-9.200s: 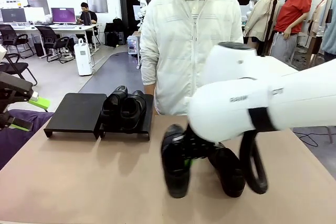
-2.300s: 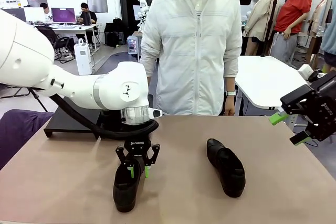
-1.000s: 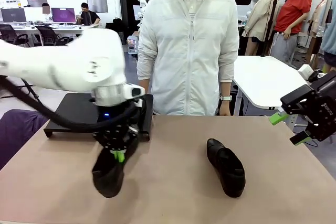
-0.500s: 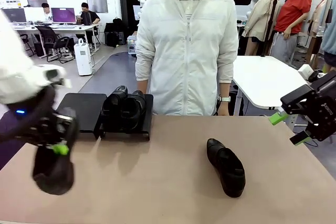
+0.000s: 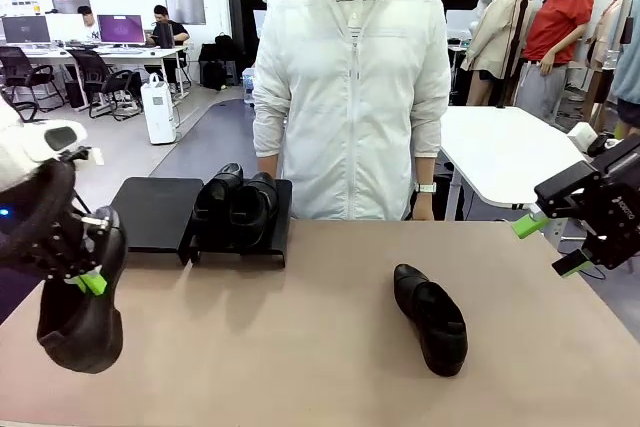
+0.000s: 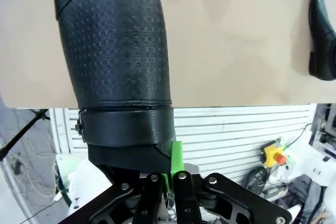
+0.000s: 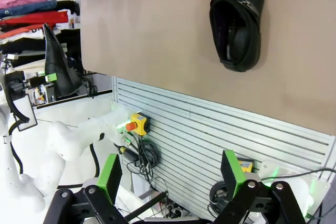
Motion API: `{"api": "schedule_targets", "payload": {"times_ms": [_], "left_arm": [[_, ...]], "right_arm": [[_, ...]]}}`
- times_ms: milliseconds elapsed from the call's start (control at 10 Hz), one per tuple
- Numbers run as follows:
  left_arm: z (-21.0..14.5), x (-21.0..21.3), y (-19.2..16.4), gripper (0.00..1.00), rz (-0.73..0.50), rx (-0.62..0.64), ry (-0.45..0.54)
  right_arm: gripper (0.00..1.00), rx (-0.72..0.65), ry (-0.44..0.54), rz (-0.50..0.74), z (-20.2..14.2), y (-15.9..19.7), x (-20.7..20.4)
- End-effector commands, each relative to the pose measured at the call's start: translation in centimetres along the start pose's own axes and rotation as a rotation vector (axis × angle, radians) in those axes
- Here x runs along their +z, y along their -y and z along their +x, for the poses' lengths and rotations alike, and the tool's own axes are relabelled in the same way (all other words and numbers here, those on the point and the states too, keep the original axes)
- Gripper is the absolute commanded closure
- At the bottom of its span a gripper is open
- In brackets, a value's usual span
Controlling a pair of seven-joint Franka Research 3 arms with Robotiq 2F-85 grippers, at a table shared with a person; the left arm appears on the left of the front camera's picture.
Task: Organize the shoes by placing them on the stand.
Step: Place the Shoe from the middle of the table onto the Shoes Stand.
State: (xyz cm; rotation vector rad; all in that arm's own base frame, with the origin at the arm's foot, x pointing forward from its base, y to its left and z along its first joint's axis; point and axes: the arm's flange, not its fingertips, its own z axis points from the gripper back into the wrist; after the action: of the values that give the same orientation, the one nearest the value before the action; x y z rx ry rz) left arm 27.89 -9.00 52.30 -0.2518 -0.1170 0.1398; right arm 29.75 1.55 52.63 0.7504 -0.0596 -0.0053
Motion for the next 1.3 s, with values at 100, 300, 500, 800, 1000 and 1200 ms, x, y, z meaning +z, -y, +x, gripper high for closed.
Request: {"api": "schedule_targets", "payload": {"times_ms": [100, 300, 500, 800, 1000, 1200], "left_arm": [[0.0, 0.0, 0.0, 1.00, 0.000, 0.000, 0.000], [4.7, 3.5, -1.2, 1.00, 0.092, -0.072, -0.046], [12.8, 7.8, -2.7, 1.00, 0.218, -0.148, -0.119], [23.9, 9.8, -6.0, 1.00, 0.315, -0.280, -0.064], [29.0, 7.1, -7.4, 1.00, 0.302, -0.286, 0.009], [32.7, 3.5, -8.1, 1.00, 0.248, -0.241, 0.111]], "right_arm": [[0.00, 0.019, -0.003, 0.020, 0.2, 0.0, 0.4], [0.00, 0.019, -0.003, 0.020, 0.2, 0.0, 0.4], [0.00, 0.019, -0.003, 0.020, 0.2, 0.0, 0.4], [0.00, 0.019, -0.003, 0.020, 0.2, 0.0, 0.4], [0.00, 0.019, -0.003, 0.020, 0.2, 0.0, 0.4], [0.00, 0.019, -0.003, 0.020, 0.2, 0.0, 0.4]]}}
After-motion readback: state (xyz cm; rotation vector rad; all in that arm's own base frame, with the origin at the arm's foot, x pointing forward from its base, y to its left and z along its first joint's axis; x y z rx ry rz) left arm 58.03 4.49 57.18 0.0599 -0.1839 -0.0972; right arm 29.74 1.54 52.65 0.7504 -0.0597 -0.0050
